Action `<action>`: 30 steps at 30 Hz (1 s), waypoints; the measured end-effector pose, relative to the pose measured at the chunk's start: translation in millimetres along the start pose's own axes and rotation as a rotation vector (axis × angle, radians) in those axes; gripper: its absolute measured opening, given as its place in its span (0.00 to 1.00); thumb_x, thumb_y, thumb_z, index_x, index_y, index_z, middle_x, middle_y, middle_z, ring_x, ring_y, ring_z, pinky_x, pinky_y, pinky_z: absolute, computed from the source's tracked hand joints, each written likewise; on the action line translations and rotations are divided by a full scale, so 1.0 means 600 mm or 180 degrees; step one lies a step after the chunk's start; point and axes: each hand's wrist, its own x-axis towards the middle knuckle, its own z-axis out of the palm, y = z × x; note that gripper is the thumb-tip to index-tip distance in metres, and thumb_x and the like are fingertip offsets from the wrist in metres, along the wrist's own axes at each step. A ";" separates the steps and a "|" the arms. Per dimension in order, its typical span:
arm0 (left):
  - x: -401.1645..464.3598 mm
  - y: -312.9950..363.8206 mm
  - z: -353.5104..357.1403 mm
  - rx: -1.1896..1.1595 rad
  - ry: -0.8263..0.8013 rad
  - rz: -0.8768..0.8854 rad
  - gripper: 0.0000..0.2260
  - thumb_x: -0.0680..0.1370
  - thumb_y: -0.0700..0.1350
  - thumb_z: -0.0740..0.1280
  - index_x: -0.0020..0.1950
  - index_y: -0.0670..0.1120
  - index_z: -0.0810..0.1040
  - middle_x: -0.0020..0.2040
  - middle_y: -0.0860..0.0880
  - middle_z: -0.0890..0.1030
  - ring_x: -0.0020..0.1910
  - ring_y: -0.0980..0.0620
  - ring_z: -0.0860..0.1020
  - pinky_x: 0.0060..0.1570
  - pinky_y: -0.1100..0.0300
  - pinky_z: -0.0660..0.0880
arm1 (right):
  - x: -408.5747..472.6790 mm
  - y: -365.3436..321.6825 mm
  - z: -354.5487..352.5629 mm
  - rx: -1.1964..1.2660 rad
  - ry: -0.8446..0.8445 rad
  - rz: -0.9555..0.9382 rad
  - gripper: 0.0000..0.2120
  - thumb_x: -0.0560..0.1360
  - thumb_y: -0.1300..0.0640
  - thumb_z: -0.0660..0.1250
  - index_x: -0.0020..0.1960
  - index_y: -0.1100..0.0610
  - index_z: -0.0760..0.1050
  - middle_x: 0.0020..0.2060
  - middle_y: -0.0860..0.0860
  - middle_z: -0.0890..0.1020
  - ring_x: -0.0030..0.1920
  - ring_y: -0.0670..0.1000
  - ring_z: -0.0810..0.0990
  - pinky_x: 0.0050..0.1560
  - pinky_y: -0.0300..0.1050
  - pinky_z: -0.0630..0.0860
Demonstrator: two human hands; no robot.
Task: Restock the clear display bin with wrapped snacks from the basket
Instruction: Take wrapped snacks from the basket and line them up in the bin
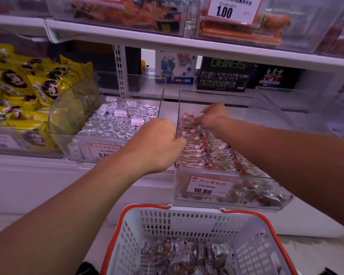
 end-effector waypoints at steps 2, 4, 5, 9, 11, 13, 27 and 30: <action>0.001 -0.002 0.001 -0.0021 -0.0011 0.0013 0.16 0.77 0.45 0.63 0.33 0.36 0.76 0.33 0.39 0.80 0.32 0.40 0.81 0.34 0.44 0.79 | 0.000 0.004 0.006 -0.0003 0.0037 0.0009 0.18 0.66 0.57 0.80 0.51 0.62 0.79 0.50 0.58 0.83 0.50 0.58 0.83 0.50 0.53 0.82; 0.001 -0.003 -0.001 -0.0009 0.0010 0.0021 0.16 0.76 0.45 0.64 0.32 0.37 0.76 0.32 0.40 0.80 0.31 0.41 0.80 0.34 0.45 0.79 | -0.004 0.004 0.007 0.0046 0.0188 0.0042 0.22 0.64 0.52 0.82 0.51 0.59 0.77 0.46 0.54 0.81 0.42 0.51 0.79 0.37 0.44 0.77; 0.000 -0.003 -0.002 0.0031 0.0037 0.0035 0.16 0.76 0.46 0.64 0.32 0.38 0.76 0.31 0.41 0.80 0.31 0.41 0.80 0.34 0.46 0.79 | -0.006 0.004 0.005 0.0089 0.0171 0.0035 0.25 0.64 0.51 0.82 0.54 0.59 0.76 0.47 0.53 0.80 0.40 0.49 0.77 0.35 0.41 0.74; -0.010 0.000 -0.003 0.0296 0.0189 0.0055 0.17 0.77 0.54 0.65 0.34 0.46 0.78 0.32 0.47 0.80 0.33 0.48 0.79 0.38 0.51 0.79 | -0.026 -0.014 -0.035 -0.0138 0.0026 -0.0204 0.31 0.68 0.49 0.79 0.64 0.61 0.71 0.59 0.58 0.79 0.57 0.57 0.78 0.55 0.48 0.76; -0.019 0.001 -0.015 0.0386 0.0312 0.0095 0.18 0.74 0.61 0.67 0.34 0.48 0.76 0.31 0.51 0.79 0.32 0.52 0.78 0.36 0.56 0.77 | -0.060 -0.027 -0.072 -0.0319 -0.0024 -0.0677 0.30 0.70 0.49 0.78 0.66 0.60 0.72 0.60 0.56 0.79 0.59 0.55 0.78 0.58 0.47 0.76; -0.034 -0.003 -0.038 -0.0054 -0.0467 0.0023 0.20 0.66 0.63 0.68 0.30 0.45 0.76 0.27 0.51 0.79 0.26 0.56 0.75 0.29 0.62 0.72 | -0.125 -0.027 -0.111 -0.0427 0.0237 -0.1644 0.19 0.71 0.51 0.77 0.58 0.54 0.78 0.51 0.48 0.82 0.51 0.46 0.81 0.50 0.38 0.78; -0.294 -0.135 0.407 0.0695 -0.3306 -0.1666 0.24 0.79 0.52 0.67 0.73 0.45 0.69 0.70 0.43 0.74 0.64 0.43 0.75 0.65 0.52 0.73 | -0.463 0.569 0.146 -0.2100 -0.2276 0.0210 0.34 0.73 0.43 0.71 0.73 0.56 0.66 0.68 0.58 0.74 0.67 0.57 0.74 0.64 0.45 0.71; -0.376 -0.140 0.482 0.0375 -0.3292 -0.2468 0.35 0.75 0.54 0.72 0.77 0.46 0.63 0.71 0.42 0.72 0.68 0.40 0.73 0.66 0.47 0.73 | -0.479 0.653 0.164 -0.2274 -0.2686 0.0916 0.42 0.69 0.38 0.74 0.73 0.61 0.67 0.70 0.59 0.72 0.70 0.56 0.72 0.69 0.46 0.68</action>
